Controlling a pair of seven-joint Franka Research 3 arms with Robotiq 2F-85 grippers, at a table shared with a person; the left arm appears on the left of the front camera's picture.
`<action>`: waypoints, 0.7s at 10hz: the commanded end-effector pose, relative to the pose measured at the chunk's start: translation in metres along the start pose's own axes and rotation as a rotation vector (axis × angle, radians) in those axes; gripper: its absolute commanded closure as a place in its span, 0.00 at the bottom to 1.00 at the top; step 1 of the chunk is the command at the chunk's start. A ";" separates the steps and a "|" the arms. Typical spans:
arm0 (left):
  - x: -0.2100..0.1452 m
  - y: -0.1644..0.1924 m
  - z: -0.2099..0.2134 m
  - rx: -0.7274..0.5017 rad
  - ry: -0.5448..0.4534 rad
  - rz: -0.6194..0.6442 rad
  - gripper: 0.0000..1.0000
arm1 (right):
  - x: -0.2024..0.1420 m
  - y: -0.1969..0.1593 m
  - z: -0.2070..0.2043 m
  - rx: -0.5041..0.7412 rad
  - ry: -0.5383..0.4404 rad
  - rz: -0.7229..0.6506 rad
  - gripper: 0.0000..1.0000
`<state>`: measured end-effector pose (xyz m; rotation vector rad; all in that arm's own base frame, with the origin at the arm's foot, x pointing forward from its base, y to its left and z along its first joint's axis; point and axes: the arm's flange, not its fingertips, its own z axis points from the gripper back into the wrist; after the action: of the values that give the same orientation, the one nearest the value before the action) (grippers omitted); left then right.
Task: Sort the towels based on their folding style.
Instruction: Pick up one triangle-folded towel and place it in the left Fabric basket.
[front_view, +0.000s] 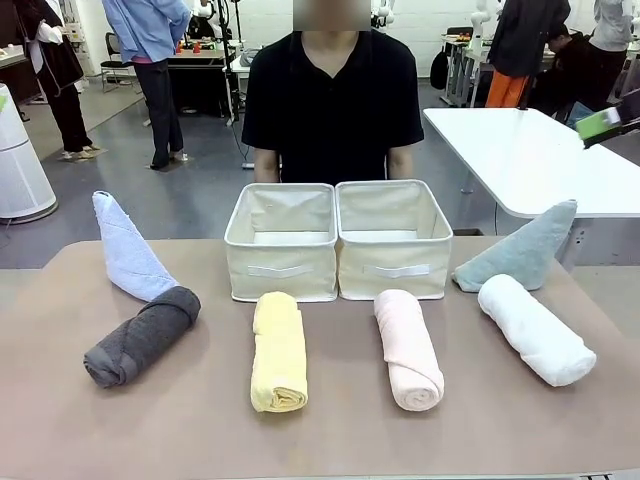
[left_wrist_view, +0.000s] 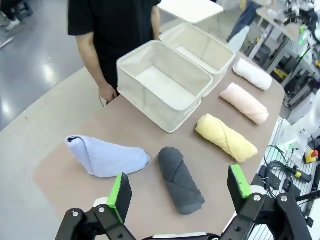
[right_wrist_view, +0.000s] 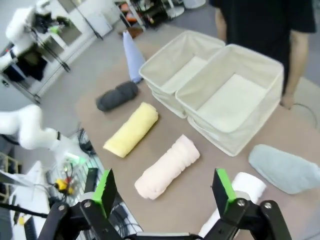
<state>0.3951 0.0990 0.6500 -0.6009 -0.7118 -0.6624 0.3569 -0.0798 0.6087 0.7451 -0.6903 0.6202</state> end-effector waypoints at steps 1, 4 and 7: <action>0.006 -0.013 -0.013 -0.004 0.017 -0.019 0.00 | 0.006 0.012 -0.009 -0.016 0.033 0.030 0.00; -0.008 0.010 0.007 -0.068 -0.024 -0.040 0.00 | -0.005 -0.009 0.014 0.056 0.029 0.035 0.00; -0.035 0.044 0.023 -0.019 -0.004 -0.094 0.00 | -0.032 -0.042 0.058 0.054 -0.022 0.138 0.00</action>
<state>0.3922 0.1440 0.6270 -0.5841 -0.7327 -0.7129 0.3430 -0.1405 0.6007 0.7362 -0.7154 0.7098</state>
